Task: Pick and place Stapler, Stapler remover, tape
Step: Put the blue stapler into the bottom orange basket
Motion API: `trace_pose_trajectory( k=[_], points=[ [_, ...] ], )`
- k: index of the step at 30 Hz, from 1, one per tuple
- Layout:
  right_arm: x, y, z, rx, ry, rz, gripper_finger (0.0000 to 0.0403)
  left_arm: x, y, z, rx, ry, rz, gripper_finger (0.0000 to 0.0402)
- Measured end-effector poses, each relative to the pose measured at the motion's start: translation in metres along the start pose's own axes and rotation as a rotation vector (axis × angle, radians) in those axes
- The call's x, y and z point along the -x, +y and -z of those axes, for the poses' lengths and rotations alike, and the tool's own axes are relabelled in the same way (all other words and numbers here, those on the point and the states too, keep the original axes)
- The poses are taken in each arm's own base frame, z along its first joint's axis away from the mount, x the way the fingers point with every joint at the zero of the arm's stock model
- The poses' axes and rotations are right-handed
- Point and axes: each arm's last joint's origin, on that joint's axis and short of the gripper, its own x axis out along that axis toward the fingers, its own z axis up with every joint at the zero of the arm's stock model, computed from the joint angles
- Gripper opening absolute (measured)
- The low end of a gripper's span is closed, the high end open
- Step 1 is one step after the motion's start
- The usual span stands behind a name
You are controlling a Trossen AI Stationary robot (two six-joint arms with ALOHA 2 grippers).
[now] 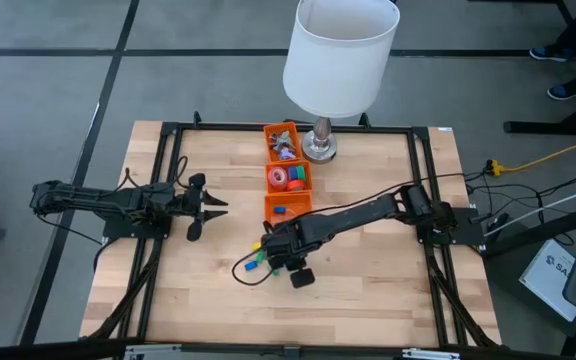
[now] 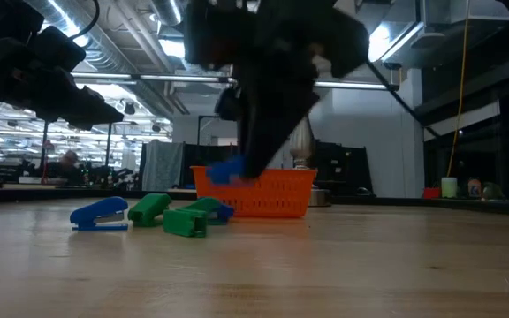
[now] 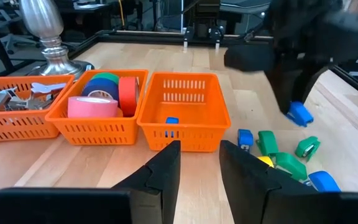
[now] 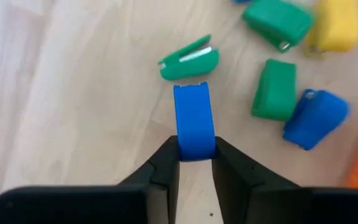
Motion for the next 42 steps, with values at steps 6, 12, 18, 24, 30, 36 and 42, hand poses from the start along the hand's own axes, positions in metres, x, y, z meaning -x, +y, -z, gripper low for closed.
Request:
trace_pose_trajectory(
  k=[6,12,18,24,30,36,42],
  points=[
    [0.027,-0.003,-0.002,-0.05,-0.051,0.162,0.0074,0.0,0.0,0.0,0.0,0.0,0.0,0.0109],
    [0.036,-0.016,-0.002,-0.174,-0.092,0.328,0.008,0.0,0.0,0.0,0.0,0.0,0.0,0.0111],
    [0.039,-0.034,0.0,-0.335,-0.114,0.456,0.0074,0.0,0.0,0.0,0.0,0.0,0.0,0.0108],
    [0.04,-0.05,0.004,-0.428,-0.116,0.465,0.0082,0.0,0.0,0.0,0.0,0.0,0.0,0.0111],
    [0.023,-0.07,0.014,-0.439,-0.124,0.42,0.008,0.0,0.0,0.0,0.0,0.0,0.0,0.0108],
    [0.001,-0.085,0.029,-0.439,-0.132,0.362,0.0089,0.0,0.0,0.0,0.0,0.0,0.0,0.0108],
    [-0.003,-0.088,0.033,-0.445,-0.129,0.352,0.009,0.0,0.0,0.0,0.0,0.0,0.0,0.0111]
  ],
)
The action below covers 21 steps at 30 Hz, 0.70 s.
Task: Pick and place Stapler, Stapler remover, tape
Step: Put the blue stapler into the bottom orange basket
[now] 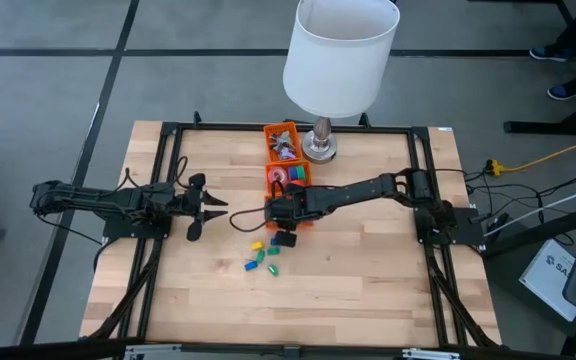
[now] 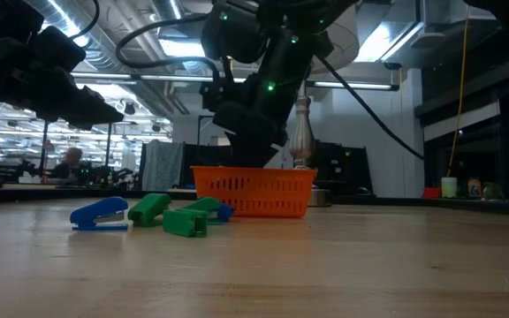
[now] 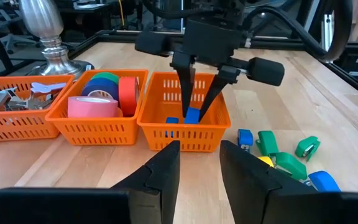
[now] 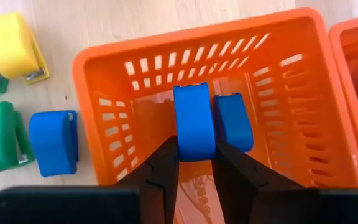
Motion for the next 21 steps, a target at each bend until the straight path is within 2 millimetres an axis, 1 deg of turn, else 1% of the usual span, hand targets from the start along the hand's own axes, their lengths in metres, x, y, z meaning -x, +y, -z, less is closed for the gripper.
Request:
trace_pose_trajectory(
  k=[17,21],
  points=[
    [-0.0001,0.0009,0.0014,-0.027,0.017,-0.029,0.0092,0.0,0.0,-0.0001,0.0,0.0,0.0,0.0109],
    [-0.0001,0.0016,0.0012,-0.043,0.018,-0.054,0.0105,0.0,0.0,0.0,0.0,0.0,0.0,0.0107]
  ],
)
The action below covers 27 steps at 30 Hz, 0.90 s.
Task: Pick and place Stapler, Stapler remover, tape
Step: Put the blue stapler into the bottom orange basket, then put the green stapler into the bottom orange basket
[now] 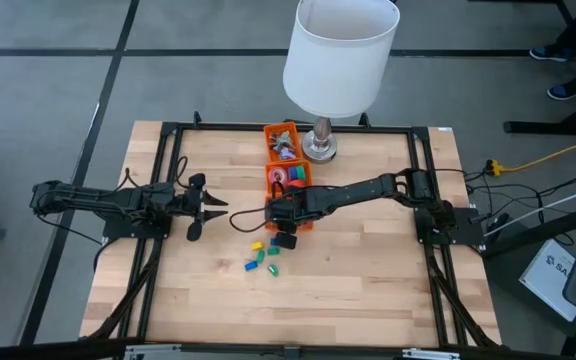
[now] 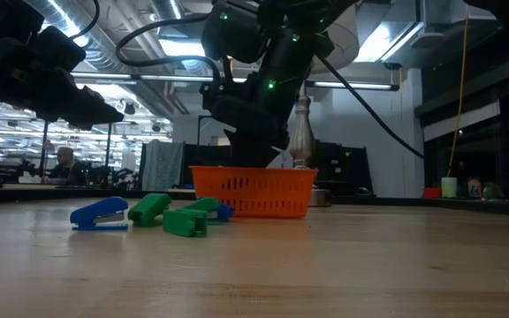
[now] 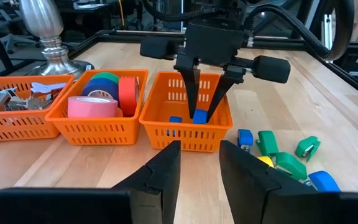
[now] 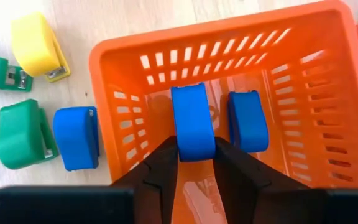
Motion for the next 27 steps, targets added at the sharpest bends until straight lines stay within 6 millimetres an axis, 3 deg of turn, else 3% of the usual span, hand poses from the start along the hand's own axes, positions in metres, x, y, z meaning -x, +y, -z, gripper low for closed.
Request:
trace_pose_trajectory(
  k=[9,15,21,27],
  points=[
    [0.002,-0.001,0.001,0.001,0.012,0.007,0.0154,0.0,0.0,0.0,0.0,0.0,0.0,0.0111],
    [0.03,0.003,-0.003,-0.003,-0.039,-0.005,0.0146,0.0,0.0,0.0,0.0,0.0,0.0,0.0109],
    [0.058,0.025,-0.001,0.049,-0.101,-0.032,0.0121,0.0,0.0,0.0,0.0,0.0,0.0,0.0111],
    [0.066,0.055,0.009,0.153,-0.11,-0.063,0.0113,0.0,0.0,0.0,0.0,0.0,0.0,0.0108]
  ],
)
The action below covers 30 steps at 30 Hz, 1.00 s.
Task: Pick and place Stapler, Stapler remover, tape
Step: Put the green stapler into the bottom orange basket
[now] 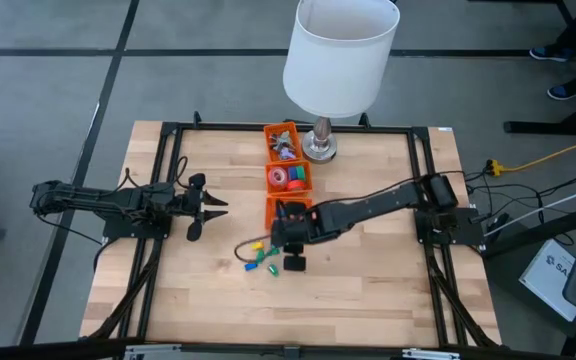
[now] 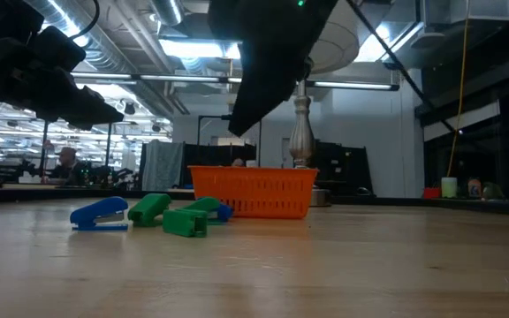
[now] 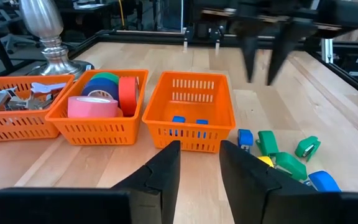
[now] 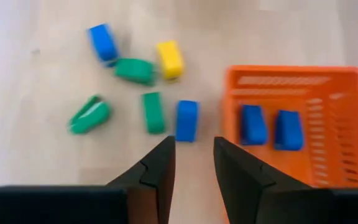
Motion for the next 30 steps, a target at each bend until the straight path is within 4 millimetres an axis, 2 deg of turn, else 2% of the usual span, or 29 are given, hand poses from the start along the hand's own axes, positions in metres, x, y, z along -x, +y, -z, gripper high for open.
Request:
trace_pose_trajectory(
  k=[5,10,17,23,30],
  points=[
    [0.003,0.019,0.001,0.121,-0.033,-0.026,0.0114,0.0,0.0,0.0,0.0,0.0,0.0,0.0107],
    [0.0,0.029,-0.003,0.21,-0.144,-0.062,0.0114,0.0,0.0,0.0,0.0,-0.001,0.0,0.011],
    [-0.021,0.026,0.015,0.222,-0.134,-0.065,0.0115,0.0,0.0,0.0,0.0,0.0,0.0,0.011],
    [-0.042,0.02,0.029,0.147,-0.213,-0.162,0.0118,0.0,0.0,0.0,0.0,0.0,0.0,0.0109],
    [-0.046,0.016,0.034,0.115,-0.2,-0.156,0.0168,0.0,0.0,0.0,0.0,0.0,0.0,0.011]
  ],
)
